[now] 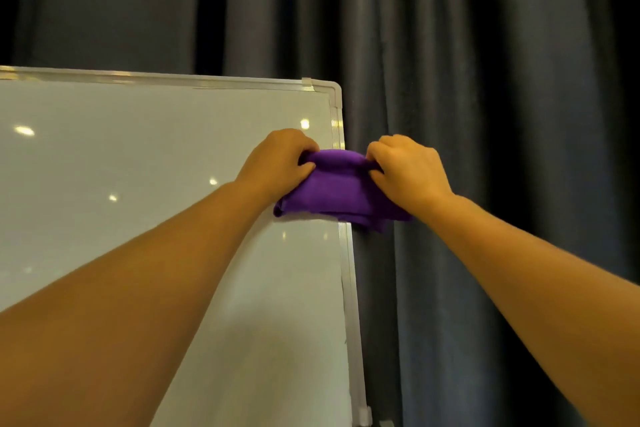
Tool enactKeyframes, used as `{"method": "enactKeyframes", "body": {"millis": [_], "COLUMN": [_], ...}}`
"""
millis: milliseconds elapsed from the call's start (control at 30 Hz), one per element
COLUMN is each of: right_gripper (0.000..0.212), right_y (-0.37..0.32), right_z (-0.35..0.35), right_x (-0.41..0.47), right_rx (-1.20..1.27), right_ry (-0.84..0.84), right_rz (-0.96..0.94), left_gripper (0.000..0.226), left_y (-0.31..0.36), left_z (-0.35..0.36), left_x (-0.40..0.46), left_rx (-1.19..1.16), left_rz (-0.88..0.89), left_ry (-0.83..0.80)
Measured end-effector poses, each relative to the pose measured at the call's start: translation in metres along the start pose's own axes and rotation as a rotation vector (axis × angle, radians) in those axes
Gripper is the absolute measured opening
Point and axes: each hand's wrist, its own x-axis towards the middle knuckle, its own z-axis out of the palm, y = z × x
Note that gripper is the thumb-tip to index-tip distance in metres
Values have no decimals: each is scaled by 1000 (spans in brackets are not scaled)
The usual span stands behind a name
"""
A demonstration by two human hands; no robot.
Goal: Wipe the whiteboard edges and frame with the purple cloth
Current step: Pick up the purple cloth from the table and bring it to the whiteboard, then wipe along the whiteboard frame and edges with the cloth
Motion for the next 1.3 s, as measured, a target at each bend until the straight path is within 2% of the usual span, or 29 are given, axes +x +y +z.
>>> {"method": "enactKeyframes", "body": {"millis": [67, 167, 267, 333, 400, 467, 500, 600, 667, 833, 967, 1100, 1300], "right_gripper": [25, 44, 61, 73, 77, 76, 73, 62, 65, 87, 90, 89, 92], "right_y": [-5, -30, -67, -85, -95, -97, -96, -96, -97, -98, -95, -108, -136], "right_z": [7, 20, 38, 47, 48, 47, 47, 47, 49, 61, 76, 92, 104], "right_x": [-11, -28, -35, -37, -38, -37, -35, -27, -21, -20, -47, -110, -204], "right_rx": [62, 216, 340, 383, 397, 395, 391, 356, 388, 485, 628, 711, 767], "right_ry": [23, -95, -197, -168, -103, -42, -20, -28, -52, -63, -44, 9, -95], "right_rz": [53, 177, 536, 693, 760, 735, 691, 563, 579, 586, 586, 552, 528], "left_gripper": [24, 28, 30, 31, 35, 46, 53, 64, 68, 72, 74, 75, 70], "left_y": [-2, -4, -4, -1, -1, -12, -20, -52, -64, -77, -75, -66, -44], "left_z": [7, 14, 21, 25, 27, 28, 27, 23, 27, 43, 55, 71, 98], "left_x": [-7, -23, -39, -47, -55, -61, -62, -60, -59, -61, -80, -122, -212], "left_rx": [-1, 5, 8, -16, -16, 88, 179, 421, 445, 429, 416, 412, 402], "left_rz": [25, 56, 89, 82, 99, 118, 70, -210, -305, -311, -289, -245, -231], "left_ry": [9, 15, 65, 84, 99, 157, 182, 216, 192, 165, 134, 101, 20]}}
